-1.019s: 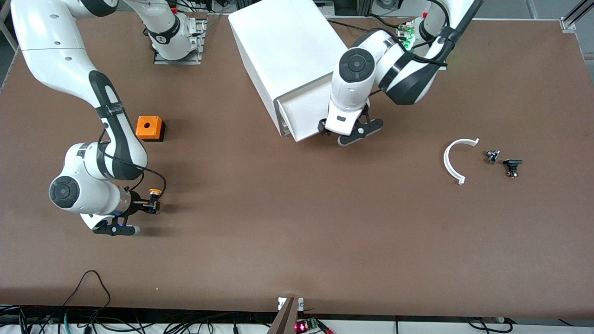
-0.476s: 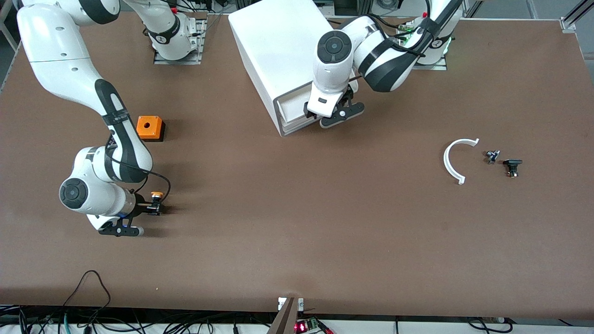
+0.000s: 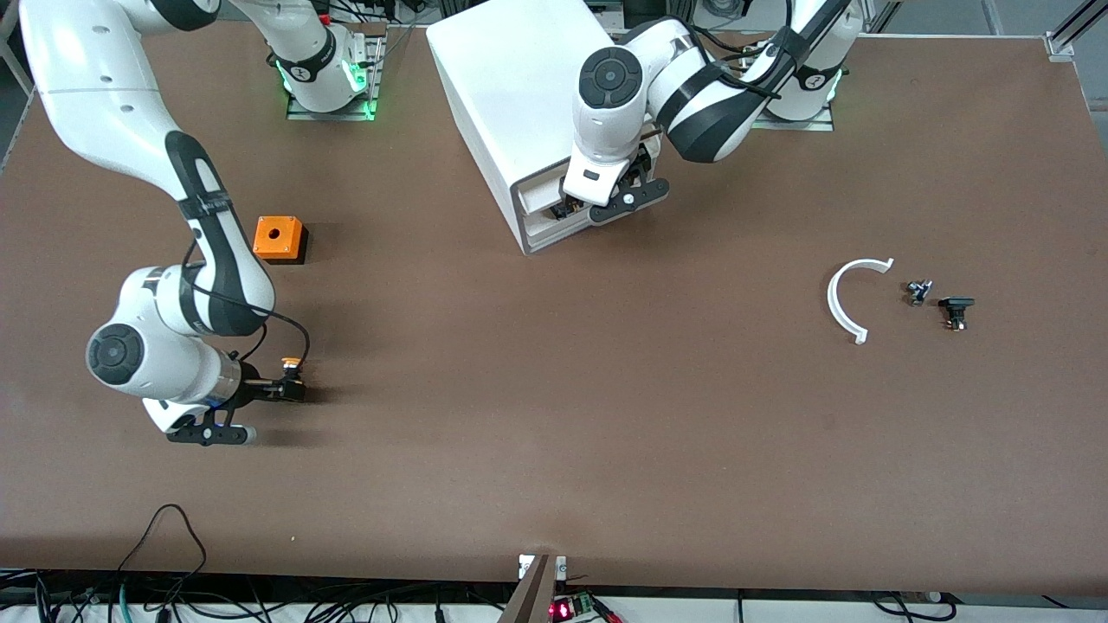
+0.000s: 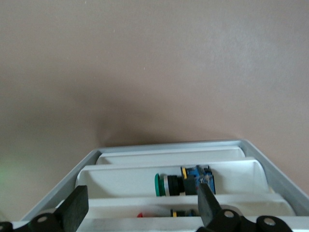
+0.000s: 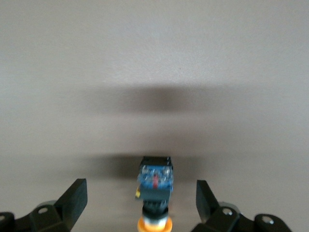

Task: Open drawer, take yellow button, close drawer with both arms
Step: 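Lower the orange button onto the table and open the right gripper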

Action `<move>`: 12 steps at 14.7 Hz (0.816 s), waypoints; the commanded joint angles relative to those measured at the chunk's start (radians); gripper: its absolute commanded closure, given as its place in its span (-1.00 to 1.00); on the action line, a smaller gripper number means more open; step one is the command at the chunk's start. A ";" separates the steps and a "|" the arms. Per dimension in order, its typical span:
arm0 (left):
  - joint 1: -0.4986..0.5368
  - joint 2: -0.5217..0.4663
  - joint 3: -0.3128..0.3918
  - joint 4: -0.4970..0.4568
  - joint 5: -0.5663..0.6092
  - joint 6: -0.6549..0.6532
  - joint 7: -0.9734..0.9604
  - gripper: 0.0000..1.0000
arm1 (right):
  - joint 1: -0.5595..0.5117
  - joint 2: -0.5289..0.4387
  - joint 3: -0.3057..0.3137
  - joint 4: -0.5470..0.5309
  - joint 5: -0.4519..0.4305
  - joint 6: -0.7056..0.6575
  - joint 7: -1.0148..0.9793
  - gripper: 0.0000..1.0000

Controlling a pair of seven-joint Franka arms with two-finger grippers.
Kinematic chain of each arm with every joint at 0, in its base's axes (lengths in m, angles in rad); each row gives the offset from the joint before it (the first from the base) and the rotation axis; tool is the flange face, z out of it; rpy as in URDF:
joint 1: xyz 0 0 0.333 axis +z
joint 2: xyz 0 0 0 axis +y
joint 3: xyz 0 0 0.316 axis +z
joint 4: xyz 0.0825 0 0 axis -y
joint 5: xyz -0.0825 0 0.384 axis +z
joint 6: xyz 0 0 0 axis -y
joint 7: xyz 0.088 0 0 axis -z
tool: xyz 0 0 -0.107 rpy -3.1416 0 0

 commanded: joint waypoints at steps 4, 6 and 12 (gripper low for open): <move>-0.001 -0.025 -0.032 -0.026 -0.062 -0.034 -0.010 -1.00 | 0.010 -0.216 0.006 -0.019 -0.013 -0.161 -0.012 -1.00; -0.003 -0.025 -0.034 -0.025 -0.062 -0.034 -0.008 -1.00 | 0.008 -0.266 0.006 -0.022 -0.012 -0.233 0.006 -1.00; -0.001 -0.022 -0.048 -0.010 -0.064 -0.084 0.009 -1.00 | -0.002 -0.407 -0.005 -0.037 0.000 -0.365 -0.010 -1.00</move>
